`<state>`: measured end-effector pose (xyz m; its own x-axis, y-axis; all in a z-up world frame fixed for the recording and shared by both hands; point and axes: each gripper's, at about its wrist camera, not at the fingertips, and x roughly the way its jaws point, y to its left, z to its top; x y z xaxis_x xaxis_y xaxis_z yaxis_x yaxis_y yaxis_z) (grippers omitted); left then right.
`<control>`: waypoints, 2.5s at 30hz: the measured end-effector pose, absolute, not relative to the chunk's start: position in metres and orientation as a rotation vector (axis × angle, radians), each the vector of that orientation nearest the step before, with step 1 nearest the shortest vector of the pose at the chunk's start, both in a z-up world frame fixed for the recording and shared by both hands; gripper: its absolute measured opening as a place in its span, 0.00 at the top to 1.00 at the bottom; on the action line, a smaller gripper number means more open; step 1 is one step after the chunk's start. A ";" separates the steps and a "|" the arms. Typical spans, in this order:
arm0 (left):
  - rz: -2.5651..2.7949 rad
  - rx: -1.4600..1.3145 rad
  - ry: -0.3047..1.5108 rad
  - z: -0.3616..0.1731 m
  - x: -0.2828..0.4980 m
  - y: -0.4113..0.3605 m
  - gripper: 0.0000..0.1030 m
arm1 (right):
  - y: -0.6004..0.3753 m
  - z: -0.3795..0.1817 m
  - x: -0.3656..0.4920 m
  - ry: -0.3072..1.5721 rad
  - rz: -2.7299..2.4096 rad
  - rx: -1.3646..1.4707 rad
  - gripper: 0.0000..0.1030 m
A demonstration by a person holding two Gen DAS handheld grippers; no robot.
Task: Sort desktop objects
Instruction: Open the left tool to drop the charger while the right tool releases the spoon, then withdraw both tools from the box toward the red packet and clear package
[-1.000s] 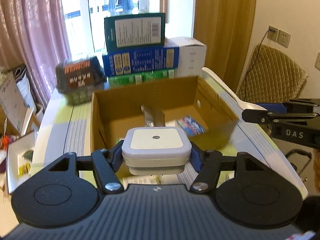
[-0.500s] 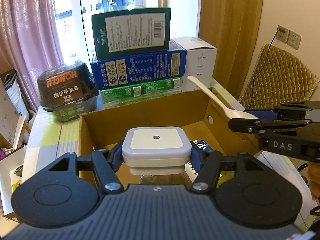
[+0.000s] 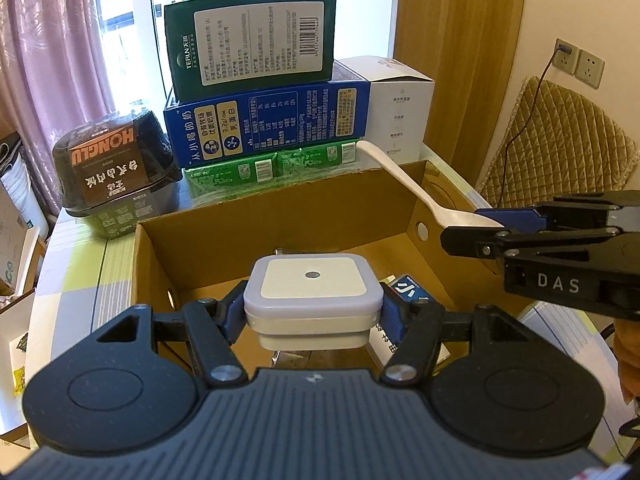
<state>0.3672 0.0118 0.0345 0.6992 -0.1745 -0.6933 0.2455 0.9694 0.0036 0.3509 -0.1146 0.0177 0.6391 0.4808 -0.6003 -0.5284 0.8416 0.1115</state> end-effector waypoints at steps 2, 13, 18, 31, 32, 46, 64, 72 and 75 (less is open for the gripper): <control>-0.235 0.095 0.760 0.034 0.368 0.011 0.41 | -0.115 0.017 0.352 0.663 0.576 -0.077 0.71; -0.214 0.088 0.749 0.034 0.366 0.022 0.37 | -0.114 0.016 0.355 0.673 0.574 -0.078 0.71; -0.203 0.082 0.753 0.031 0.363 0.029 0.37 | -0.107 0.015 0.353 0.673 0.588 -0.080 0.71; -0.182 0.061 0.729 0.036 0.344 0.040 0.31 | -0.112 0.014 0.348 0.663 0.607 -0.035 0.53; -0.179 0.060 0.727 0.037 0.342 0.040 0.31 | -0.116 0.014 0.346 0.667 0.603 -0.028 0.52; -0.164 0.048 0.710 0.068 0.261 0.028 0.20 | -0.173 0.029 0.259 0.695 0.562 0.038 0.38; -0.136 0.007 0.725 0.061 0.164 0.018 0.02 | -0.213 0.021 0.156 0.729 0.501 0.073 0.05; -0.116 -0.001 0.753 0.040 0.136 0.015 0.02 | -0.231 0.007 0.130 0.758 0.469 0.092 0.02; -0.111 -0.015 0.763 0.034 0.129 0.013 0.02 | -0.235 0.004 0.124 0.762 0.459 0.085 0.02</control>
